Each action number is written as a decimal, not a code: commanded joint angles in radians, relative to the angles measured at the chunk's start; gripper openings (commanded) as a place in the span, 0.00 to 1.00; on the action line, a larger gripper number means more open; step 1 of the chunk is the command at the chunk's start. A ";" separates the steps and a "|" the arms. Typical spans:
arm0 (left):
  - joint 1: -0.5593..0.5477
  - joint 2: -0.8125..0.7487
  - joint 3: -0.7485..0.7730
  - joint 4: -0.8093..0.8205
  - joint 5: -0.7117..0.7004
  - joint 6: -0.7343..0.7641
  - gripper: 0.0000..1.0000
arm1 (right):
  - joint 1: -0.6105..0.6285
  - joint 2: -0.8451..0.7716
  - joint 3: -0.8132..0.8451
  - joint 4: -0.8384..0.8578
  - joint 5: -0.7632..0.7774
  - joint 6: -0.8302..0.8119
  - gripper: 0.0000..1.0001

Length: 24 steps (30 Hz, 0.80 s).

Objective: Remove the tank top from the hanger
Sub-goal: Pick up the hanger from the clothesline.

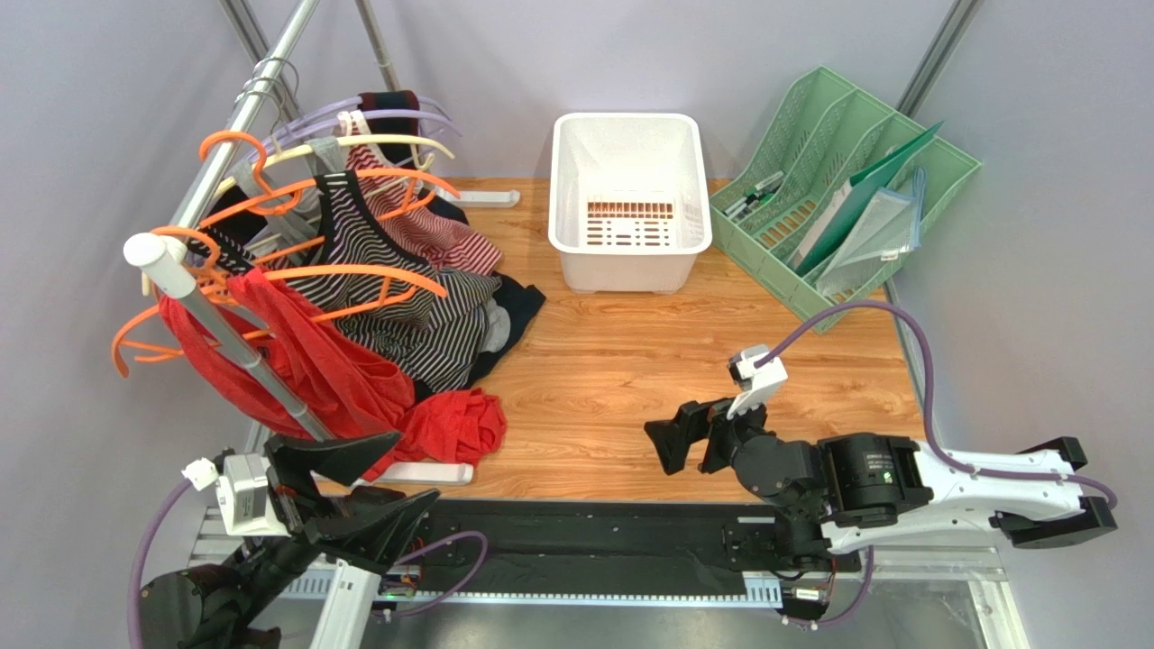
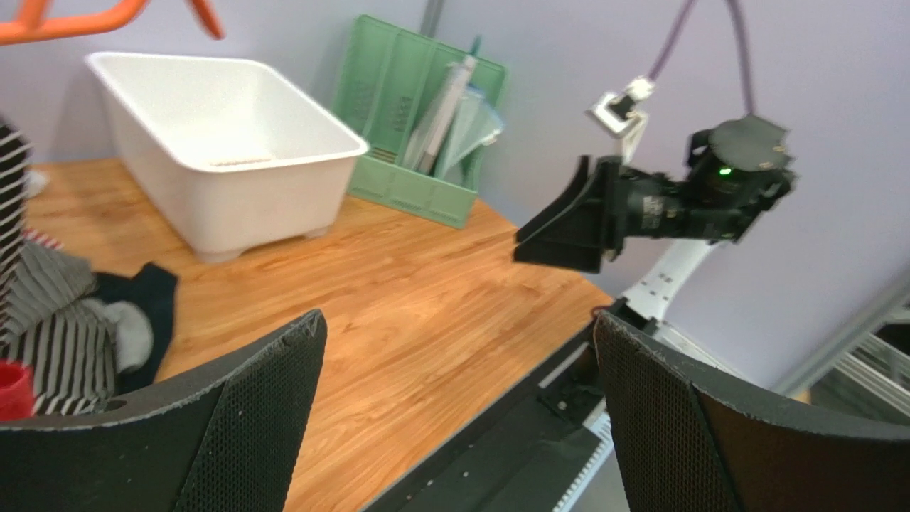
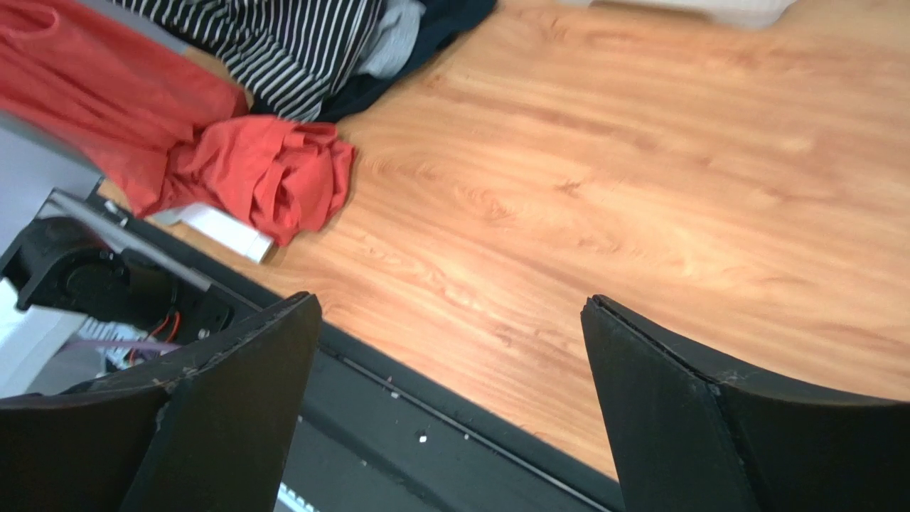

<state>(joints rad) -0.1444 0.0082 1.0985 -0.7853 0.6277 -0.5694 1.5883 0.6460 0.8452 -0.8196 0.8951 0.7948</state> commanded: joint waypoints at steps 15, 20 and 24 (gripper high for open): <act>-0.009 -0.041 0.259 -0.663 -0.308 0.037 0.99 | -0.097 0.760 0.745 -0.673 0.140 0.112 1.00; -0.017 -0.014 0.348 -0.675 -0.184 0.073 0.99 | -0.096 0.761 0.687 -0.551 0.097 -0.089 1.00; -0.055 -0.039 0.359 -0.669 -0.269 0.005 0.99 | -0.102 0.762 0.757 -0.440 0.073 -0.173 1.00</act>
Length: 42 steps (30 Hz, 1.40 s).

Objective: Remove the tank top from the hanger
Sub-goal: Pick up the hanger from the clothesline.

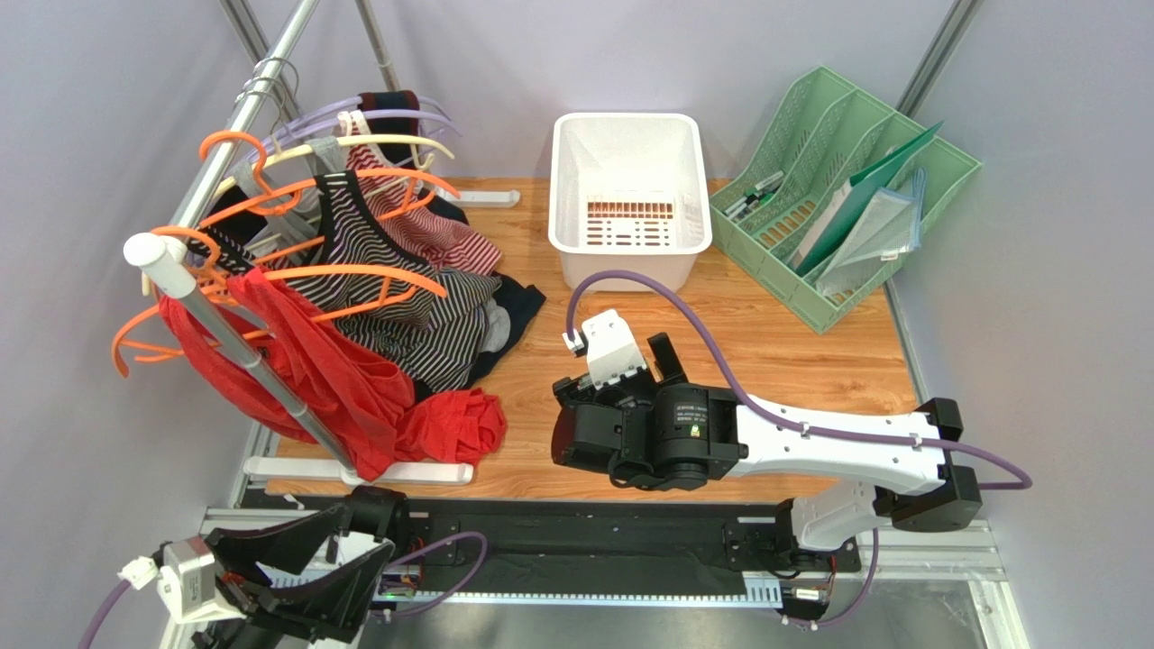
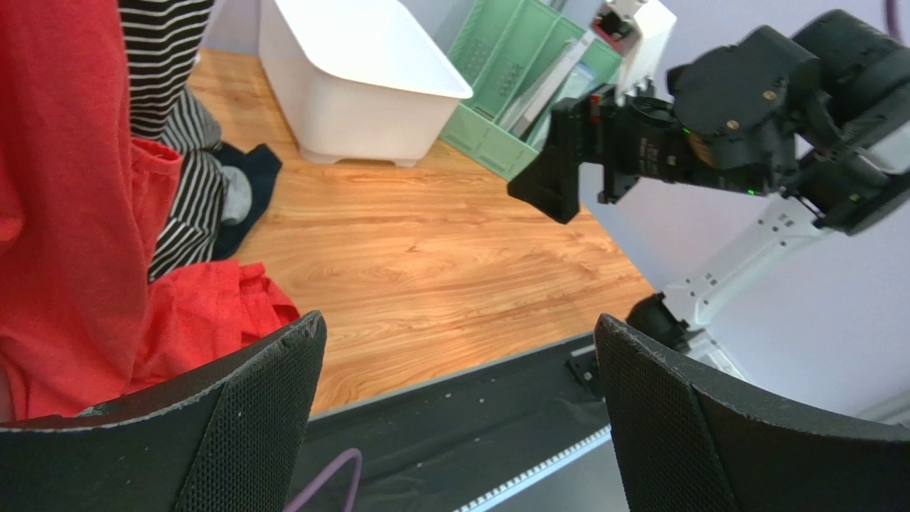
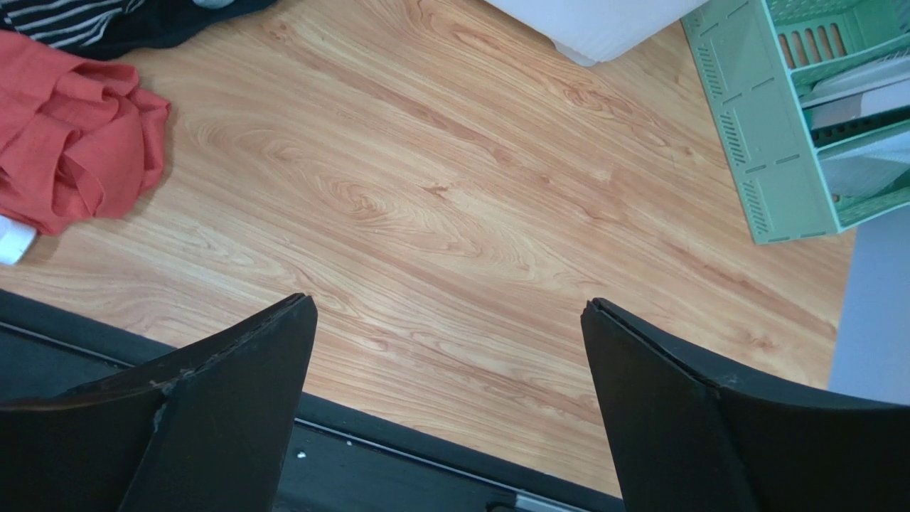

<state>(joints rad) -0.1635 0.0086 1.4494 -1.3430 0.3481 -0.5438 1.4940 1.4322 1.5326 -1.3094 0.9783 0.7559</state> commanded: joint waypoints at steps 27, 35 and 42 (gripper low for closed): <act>-0.105 0.036 -0.027 -0.249 -0.049 -0.084 0.97 | -0.031 0.286 0.785 0.621 -0.541 -0.880 1.00; -0.105 0.037 -0.014 -0.243 -0.003 -0.076 0.96 | -0.097 0.307 0.788 0.713 -0.766 -0.961 0.85; -0.105 0.045 0.028 -0.255 0.029 -0.067 0.96 | -0.109 0.359 0.808 0.739 -0.871 -1.049 0.75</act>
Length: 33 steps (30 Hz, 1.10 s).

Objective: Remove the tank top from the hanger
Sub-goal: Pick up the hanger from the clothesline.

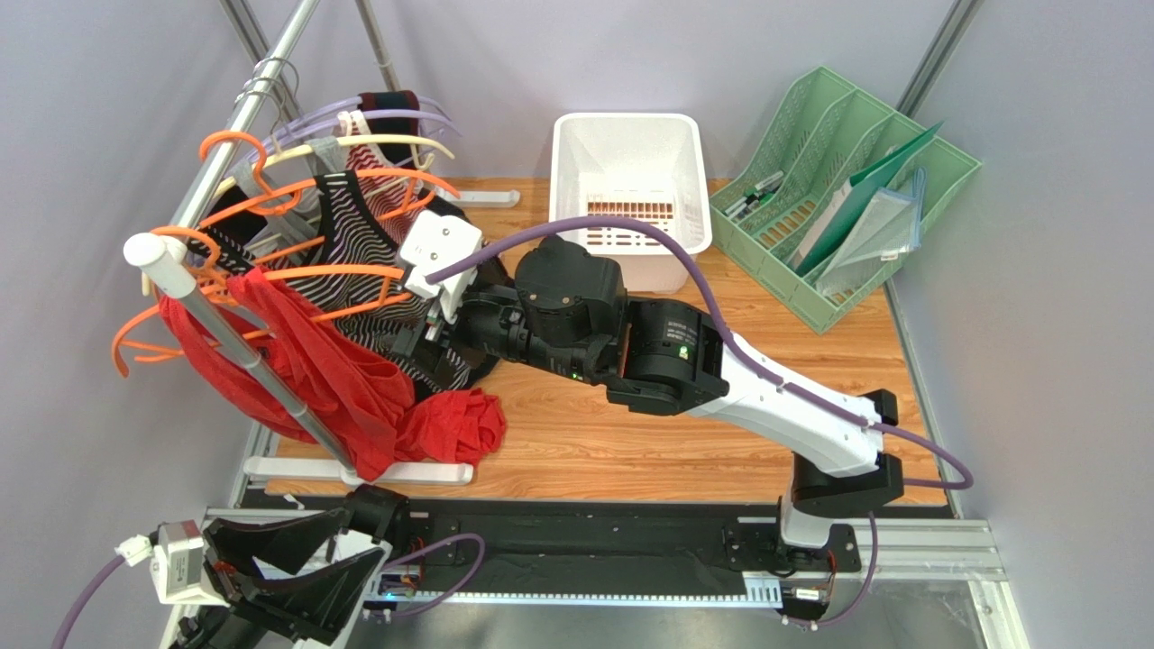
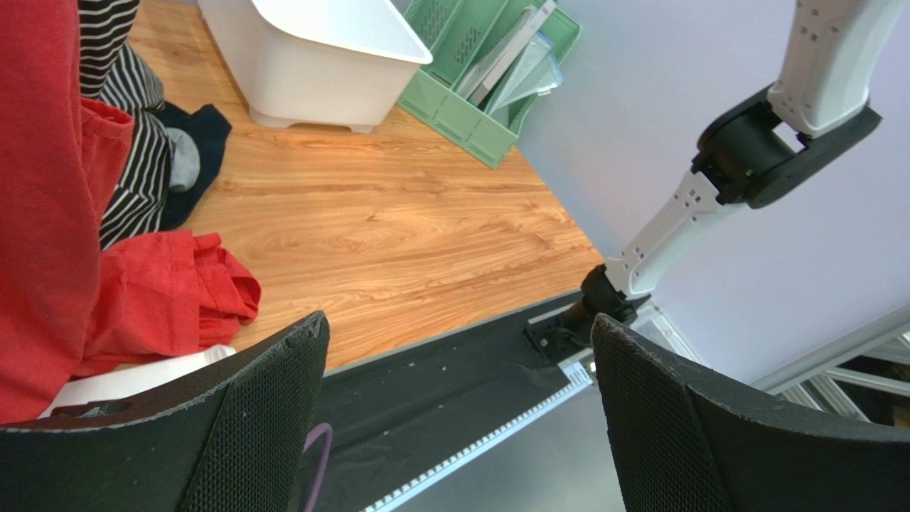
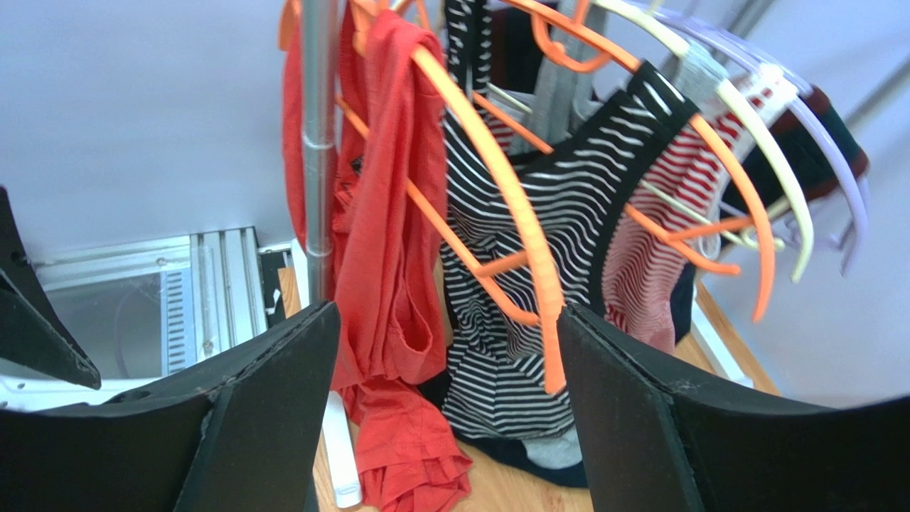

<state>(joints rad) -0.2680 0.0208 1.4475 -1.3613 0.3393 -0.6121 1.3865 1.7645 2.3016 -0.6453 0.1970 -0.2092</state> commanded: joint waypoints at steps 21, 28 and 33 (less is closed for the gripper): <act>0.000 0.041 0.065 -0.243 0.095 0.012 0.95 | -0.185 0.151 0.096 0.101 -0.436 -0.024 0.58; 0.000 0.041 0.067 -0.248 0.098 0.015 0.94 | -0.198 0.188 0.105 0.114 -0.475 -0.019 0.44; 0.000 0.041 0.073 -0.257 0.092 0.017 0.94 | -0.210 0.204 0.110 0.124 -0.502 -0.013 0.39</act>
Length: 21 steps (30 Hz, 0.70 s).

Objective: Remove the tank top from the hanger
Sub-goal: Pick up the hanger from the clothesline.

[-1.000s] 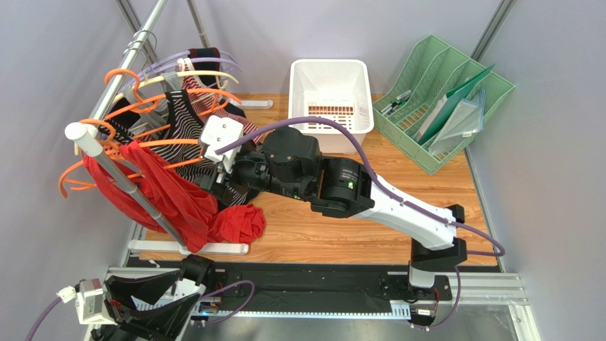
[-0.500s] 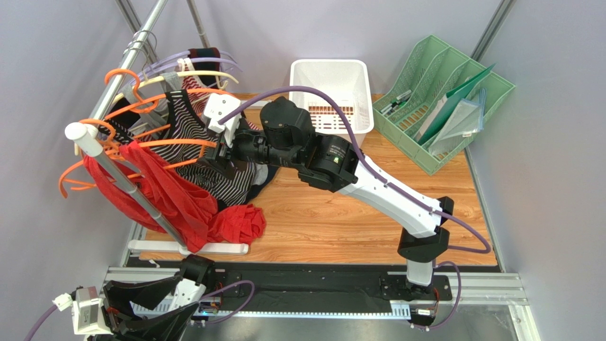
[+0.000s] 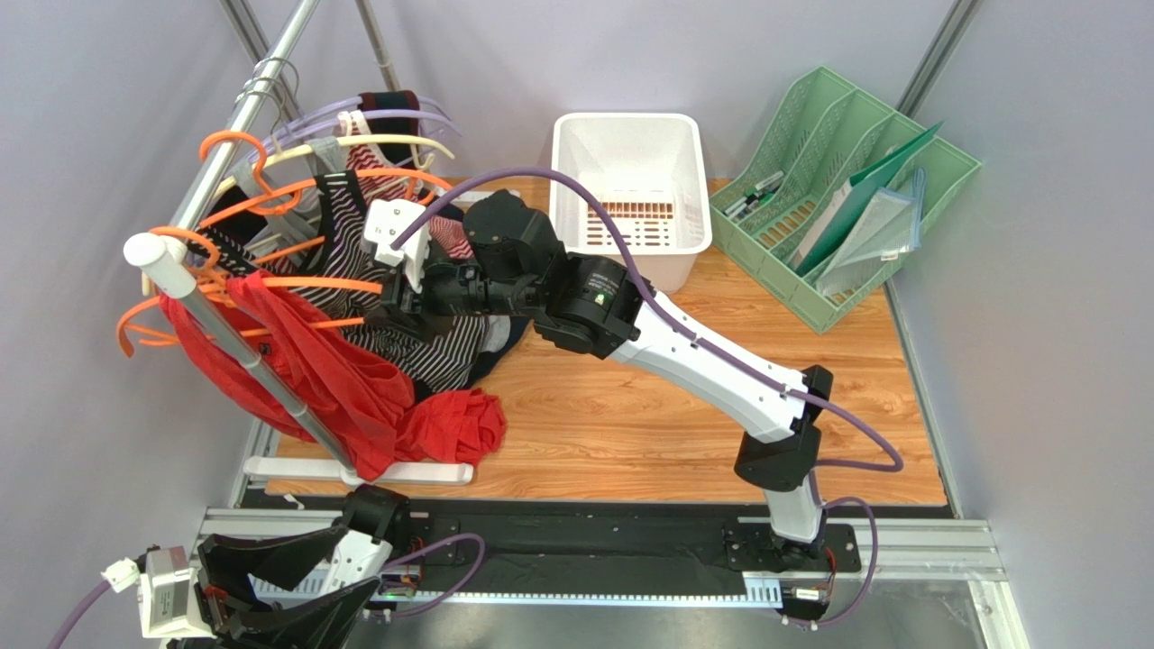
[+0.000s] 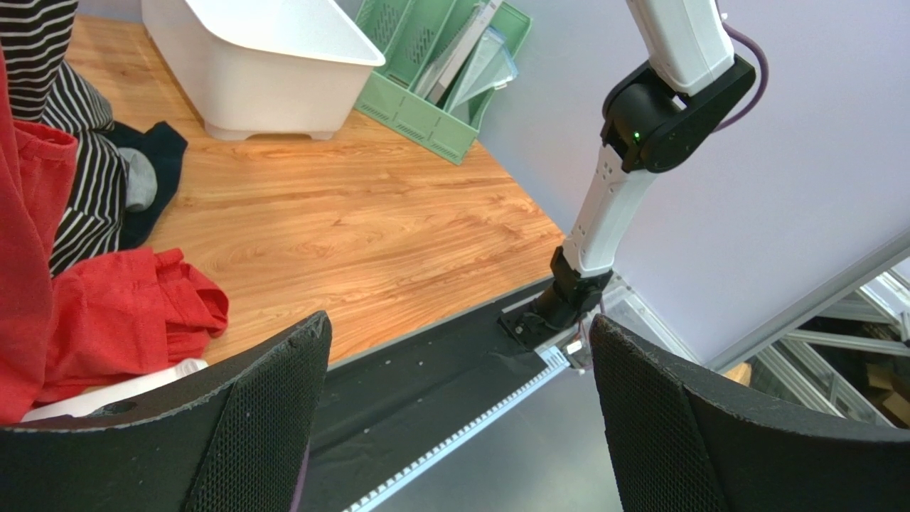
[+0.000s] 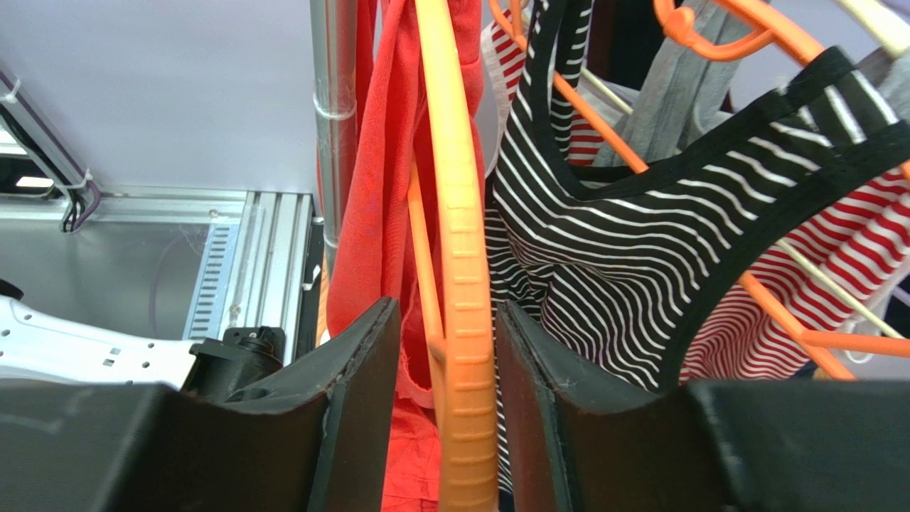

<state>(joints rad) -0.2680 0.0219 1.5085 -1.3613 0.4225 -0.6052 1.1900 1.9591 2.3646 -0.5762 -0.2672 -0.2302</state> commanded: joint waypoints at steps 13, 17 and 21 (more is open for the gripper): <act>0.000 0.041 0.004 -0.243 0.016 -0.004 0.93 | -0.021 0.014 0.044 0.101 -0.084 0.089 0.04; 0.000 0.041 0.010 -0.248 0.015 -0.004 0.93 | -0.023 0.003 0.033 0.122 -0.081 0.109 0.00; 0.000 0.044 0.015 -0.245 0.018 -0.008 0.93 | -0.033 -0.005 0.035 0.174 -0.092 0.163 0.00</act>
<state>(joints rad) -0.2680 0.0219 1.5089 -1.3613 0.4290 -0.6060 1.1679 1.9770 2.3650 -0.5220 -0.3363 -0.1341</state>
